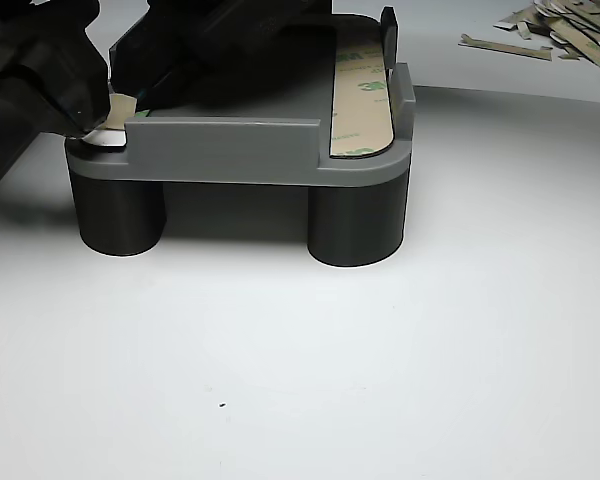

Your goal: Peel off protective film from adhesive tape.

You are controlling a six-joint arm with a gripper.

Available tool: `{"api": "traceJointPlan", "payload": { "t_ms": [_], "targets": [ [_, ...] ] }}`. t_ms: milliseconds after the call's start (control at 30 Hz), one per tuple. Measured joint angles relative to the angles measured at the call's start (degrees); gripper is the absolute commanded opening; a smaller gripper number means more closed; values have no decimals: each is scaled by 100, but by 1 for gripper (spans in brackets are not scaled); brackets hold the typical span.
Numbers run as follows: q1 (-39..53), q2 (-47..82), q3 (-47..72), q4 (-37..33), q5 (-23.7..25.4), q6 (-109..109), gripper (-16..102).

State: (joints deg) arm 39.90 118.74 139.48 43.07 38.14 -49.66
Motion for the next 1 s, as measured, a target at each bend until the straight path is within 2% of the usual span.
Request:
{"api": "traceJointPlan", "payload": {
  "t_ms": [1000],
  "targets": [
    [9,-237,-141,26,-88,-9,-11]
  ]
}}
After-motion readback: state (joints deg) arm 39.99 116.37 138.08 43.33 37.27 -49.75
